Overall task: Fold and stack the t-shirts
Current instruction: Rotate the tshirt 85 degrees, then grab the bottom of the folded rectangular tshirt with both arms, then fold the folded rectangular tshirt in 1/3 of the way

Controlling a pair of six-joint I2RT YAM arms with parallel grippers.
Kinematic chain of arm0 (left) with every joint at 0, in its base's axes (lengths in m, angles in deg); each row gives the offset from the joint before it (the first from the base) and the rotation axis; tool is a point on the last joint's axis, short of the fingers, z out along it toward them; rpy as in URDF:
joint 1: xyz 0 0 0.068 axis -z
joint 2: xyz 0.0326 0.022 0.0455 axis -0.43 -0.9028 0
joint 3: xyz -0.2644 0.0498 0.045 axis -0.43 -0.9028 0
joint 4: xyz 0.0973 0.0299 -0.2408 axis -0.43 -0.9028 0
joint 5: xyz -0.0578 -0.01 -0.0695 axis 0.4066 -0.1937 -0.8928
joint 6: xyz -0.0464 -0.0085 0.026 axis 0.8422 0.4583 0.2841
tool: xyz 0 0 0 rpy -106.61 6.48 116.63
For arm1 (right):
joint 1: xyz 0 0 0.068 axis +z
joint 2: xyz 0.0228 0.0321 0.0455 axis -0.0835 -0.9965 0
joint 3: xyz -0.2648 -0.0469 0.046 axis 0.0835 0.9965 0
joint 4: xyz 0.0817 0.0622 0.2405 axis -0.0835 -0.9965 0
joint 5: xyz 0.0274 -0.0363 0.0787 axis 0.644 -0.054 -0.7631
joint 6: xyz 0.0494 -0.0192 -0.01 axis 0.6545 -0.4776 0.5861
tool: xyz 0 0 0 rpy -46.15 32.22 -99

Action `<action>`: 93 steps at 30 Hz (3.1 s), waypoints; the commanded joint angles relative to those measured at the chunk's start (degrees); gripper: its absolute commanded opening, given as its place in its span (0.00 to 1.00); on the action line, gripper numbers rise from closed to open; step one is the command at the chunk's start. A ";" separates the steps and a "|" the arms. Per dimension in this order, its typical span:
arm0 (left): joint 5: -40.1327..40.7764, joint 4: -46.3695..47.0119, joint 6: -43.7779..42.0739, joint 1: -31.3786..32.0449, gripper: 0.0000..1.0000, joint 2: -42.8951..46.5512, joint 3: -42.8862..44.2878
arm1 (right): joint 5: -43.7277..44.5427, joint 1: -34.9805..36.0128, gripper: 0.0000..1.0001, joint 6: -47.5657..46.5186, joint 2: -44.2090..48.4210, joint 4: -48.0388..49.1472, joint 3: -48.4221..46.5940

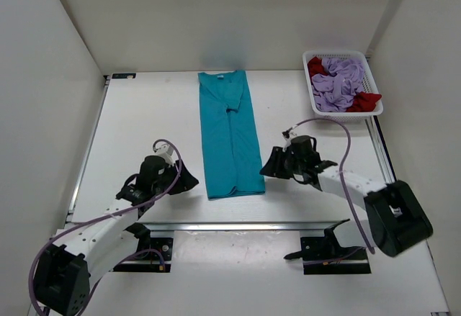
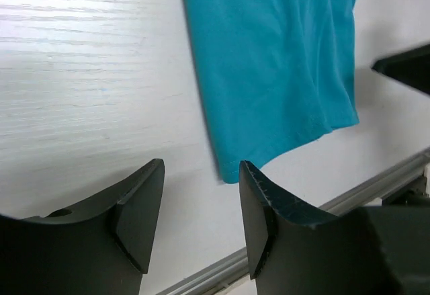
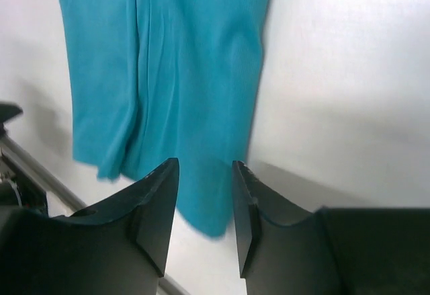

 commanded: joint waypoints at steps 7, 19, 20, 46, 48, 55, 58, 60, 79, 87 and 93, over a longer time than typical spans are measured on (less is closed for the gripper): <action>3.26 3.68 1.12 6.14 0.65 -2.87 -4.99 | 3.48 4.79 0.37 1.44 13.23 -4.57 11.34; 3.97 10.02 4.03 14.06 0.66 -15.97 -2.52 | -0.39 4.01 0.35 2.59 9.72 3.17 12.76; 3.71 12.37 4.03 13.89 0.65 -16.76 -2.27 | -0.38 3.84 0.36 2.67 9.63 3.43 12.50; 1.60 -5.67 9.55 18.36 0.00 10.42 -12.37 | 4.88 22.89 0.00 12.67 24.63 -7.01 19.43; 1.15 -12.54 11.49 18.72 0.00 18.16 -11.50 | 6.29 25.80 0.00 15.93 29.90 -9.64 20.05; -2.01 -15.30 4.57 9.95 0.00 12.10 3.77 | 2.27 15.45 0.00 6.29 25.65 -13.44 8.03; -1.04 -9.77 0.79 6.79 0.00 1.12 11.77 | 0.51 7.89 0.00 1.10 18.10 -12.48 -0.31; -2.08 -6.70 -0.79 3.01 0.00 -6.64 17.12 | -1.88 1.84 0.00 -1.10 13.88 -9.94 -4.09; -3.22 2.71 -1.61 -7.37 0.19 -60.36 54.42 | -9.00 -11.28 0.06 -7.17 -30.53 -9.31 -41.55; -3.07 12.38 1.74 -5.89 0.48 -47.38 43.63 | -4.09 -9.18 0.54 -5.78 -19.84 -6.07 -32.36; 0.54 20.11 4.29 3.25 0.41 -41.03 26.60 | -0.99 -2.16 0.02 -5.50 -14.45 -0.97 -23.03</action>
